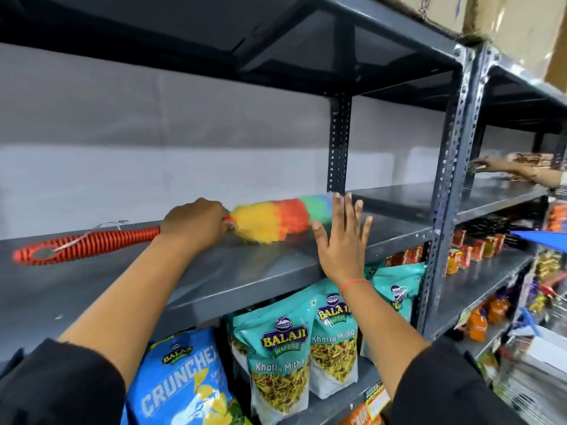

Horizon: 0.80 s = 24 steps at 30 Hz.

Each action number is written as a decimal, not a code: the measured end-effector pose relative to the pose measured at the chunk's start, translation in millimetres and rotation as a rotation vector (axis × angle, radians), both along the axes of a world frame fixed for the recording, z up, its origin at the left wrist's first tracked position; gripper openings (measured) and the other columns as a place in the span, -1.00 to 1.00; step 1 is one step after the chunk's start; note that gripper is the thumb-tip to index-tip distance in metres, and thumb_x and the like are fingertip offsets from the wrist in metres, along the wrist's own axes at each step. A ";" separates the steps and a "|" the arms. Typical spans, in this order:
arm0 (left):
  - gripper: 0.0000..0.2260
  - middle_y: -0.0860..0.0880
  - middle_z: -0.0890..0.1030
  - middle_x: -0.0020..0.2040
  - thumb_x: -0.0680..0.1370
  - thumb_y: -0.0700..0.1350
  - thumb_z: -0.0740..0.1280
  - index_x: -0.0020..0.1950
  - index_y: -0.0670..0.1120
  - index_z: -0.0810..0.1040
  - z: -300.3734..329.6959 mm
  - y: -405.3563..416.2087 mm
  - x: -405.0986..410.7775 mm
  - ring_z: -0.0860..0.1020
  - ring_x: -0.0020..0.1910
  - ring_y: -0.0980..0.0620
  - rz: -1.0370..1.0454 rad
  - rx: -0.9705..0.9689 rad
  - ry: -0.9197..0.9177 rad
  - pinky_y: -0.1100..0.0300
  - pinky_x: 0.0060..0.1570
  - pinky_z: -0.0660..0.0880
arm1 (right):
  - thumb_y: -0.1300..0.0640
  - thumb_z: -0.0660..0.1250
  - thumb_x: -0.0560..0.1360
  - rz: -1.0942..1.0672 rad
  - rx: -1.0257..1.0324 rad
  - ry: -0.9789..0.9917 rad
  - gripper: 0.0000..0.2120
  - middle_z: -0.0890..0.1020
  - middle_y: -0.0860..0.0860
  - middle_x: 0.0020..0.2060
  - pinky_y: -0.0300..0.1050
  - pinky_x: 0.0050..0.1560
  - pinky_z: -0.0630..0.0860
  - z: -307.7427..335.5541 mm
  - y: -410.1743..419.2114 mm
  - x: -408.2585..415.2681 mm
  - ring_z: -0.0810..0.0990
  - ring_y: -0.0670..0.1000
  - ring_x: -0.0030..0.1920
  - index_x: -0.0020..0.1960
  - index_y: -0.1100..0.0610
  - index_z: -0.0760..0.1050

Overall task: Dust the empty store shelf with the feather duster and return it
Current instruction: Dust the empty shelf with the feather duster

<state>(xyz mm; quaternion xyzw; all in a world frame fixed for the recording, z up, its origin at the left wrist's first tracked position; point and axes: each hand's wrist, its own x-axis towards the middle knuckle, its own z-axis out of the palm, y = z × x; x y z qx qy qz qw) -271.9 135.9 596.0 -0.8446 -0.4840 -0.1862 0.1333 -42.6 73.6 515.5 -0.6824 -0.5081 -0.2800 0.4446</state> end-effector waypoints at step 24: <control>-0.73 0.24 0.60 -0.36 0.49 0.06 0.35 0.16 0.04 0.62 -11.6 -26.4 -64.0 0.43 -0.40 0.30 -0.068 -0.336 -0.186 0.39 -0.33 0.32 | -0.32 -0.19 0.50 0.120 0.043 -0.066 -0.34 -0.02 0.10 0.47 0.22 0.39 -0.24 -2.7 1.9 1.9 -0.15 0.04 0.43 0.46 0.06 -0.06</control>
